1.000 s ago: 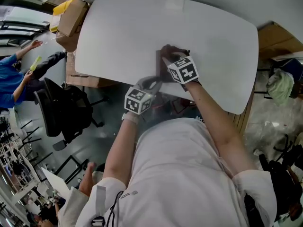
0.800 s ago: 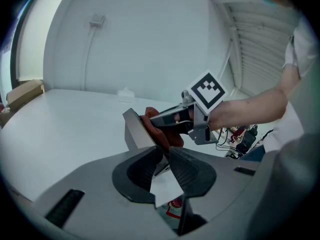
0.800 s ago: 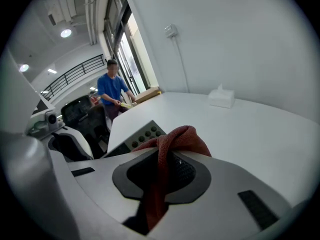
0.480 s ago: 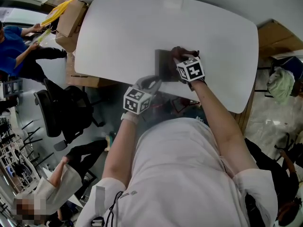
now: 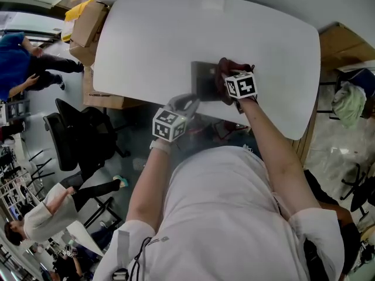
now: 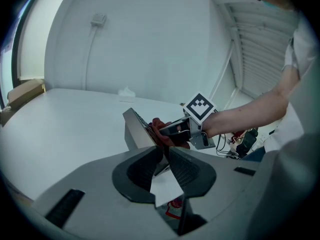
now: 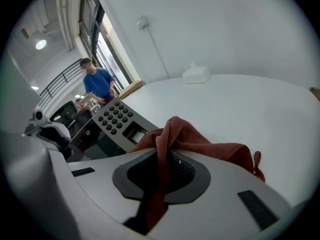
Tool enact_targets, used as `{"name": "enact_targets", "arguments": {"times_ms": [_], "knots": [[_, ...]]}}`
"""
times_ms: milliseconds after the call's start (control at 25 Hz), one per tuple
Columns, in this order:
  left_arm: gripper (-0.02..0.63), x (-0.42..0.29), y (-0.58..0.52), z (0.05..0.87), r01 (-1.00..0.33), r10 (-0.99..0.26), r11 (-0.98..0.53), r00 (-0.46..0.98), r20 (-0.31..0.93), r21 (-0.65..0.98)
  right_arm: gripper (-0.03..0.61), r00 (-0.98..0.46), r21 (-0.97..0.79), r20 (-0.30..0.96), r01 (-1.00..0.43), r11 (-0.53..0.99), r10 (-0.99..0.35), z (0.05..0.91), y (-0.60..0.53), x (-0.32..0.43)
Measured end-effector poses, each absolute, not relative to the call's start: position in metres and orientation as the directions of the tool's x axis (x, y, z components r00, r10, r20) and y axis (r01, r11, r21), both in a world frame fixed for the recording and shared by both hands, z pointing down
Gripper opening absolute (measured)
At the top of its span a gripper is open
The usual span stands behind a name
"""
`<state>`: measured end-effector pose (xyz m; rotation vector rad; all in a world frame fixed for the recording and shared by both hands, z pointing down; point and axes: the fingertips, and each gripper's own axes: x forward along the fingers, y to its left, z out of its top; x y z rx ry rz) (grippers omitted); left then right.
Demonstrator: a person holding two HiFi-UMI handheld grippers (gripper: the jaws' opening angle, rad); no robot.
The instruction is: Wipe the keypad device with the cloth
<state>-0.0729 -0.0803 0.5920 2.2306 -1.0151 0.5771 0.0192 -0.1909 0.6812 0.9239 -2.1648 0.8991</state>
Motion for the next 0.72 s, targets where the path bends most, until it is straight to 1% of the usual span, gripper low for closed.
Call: {"name": "enact_targets", "arguments": {"times_ms": [120, 240, 480, 600, 720], "knots": [[0.081, -0.073, -0.081, 0.592, -0.779, -0.512, -0.519, 0.613, 0.601, 0.352, 0.055, -0.577, -0.347, 0.720, -0.780, 0.520, -0.385, 0.664, -0.196, 0.011], [0.081, -0.073, -0.081, 0.592, -0.777, -0.510, -0.522, 0.616, 0.601, 0.353, 0.055, -0.628, -0.383, 0.662, -0.753, 0.535, -0.409, 0.641, -0.202, -0.007], [0.081, -0.073, -0.081, 0.592, -0.772, -0.505, -0.529, 0.621, 0.599, 0.353, 0.055, -0.734, -0.409, 0.542, -0.656, 0.635, -0.409, 0.587, -0.210, -0.060], [0.081, -0.073, -0.081, 0.591, -0.771, -0.506, -0.531, 0.621, 0.599, 0.351, 0.055, -0.745, -0.354, 0.532, -0.628, 0.693, -0.403, 0.577, -0.211, -0.077], [0.081, -0.072, -0.082, 0.590, -0.768, -0.505, -0.533, 0.625, 0.596, 0.355, 0.055, -0.734, -0.337, 0.547, -0.633, 0.697, -0.403, 0.584, -0.212, -0.080]]}}
